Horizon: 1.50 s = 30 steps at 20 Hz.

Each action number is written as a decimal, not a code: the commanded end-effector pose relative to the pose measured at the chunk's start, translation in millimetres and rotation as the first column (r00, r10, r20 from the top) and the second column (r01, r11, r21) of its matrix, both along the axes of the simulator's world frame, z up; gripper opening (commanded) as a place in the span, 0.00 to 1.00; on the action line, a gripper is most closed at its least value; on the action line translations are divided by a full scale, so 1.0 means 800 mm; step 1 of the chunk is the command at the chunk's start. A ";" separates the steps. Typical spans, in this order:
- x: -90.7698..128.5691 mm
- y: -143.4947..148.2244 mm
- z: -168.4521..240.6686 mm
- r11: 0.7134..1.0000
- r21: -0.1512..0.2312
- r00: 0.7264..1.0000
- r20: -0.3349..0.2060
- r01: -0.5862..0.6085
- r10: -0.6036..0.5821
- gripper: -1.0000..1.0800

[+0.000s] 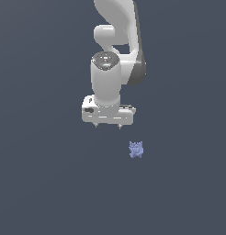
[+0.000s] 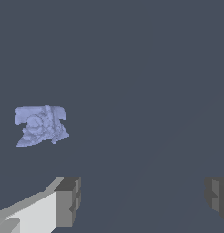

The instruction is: Pick up the object and move it to a goal position.

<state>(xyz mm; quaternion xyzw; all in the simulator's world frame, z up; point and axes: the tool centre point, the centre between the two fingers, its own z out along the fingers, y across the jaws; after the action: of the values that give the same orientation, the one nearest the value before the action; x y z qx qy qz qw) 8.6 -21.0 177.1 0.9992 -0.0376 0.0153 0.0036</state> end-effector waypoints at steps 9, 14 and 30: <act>0.000 0.004 -0.004 0.999 -0.022 0.999 -0.020 -0.048 0.047 0.96; 0.001 0.005 -0.005 0.999 -0.021 0.999 -0.019 -0.048 0.047 0.96; 0.049 0.123 -0.076 0.996 -0.002 0.995 -0.027 -0.093 0.093 0.96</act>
<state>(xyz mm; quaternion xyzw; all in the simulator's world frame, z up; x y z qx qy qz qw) 44.2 65.4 123.7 1.0000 0.0067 0.0028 0.0064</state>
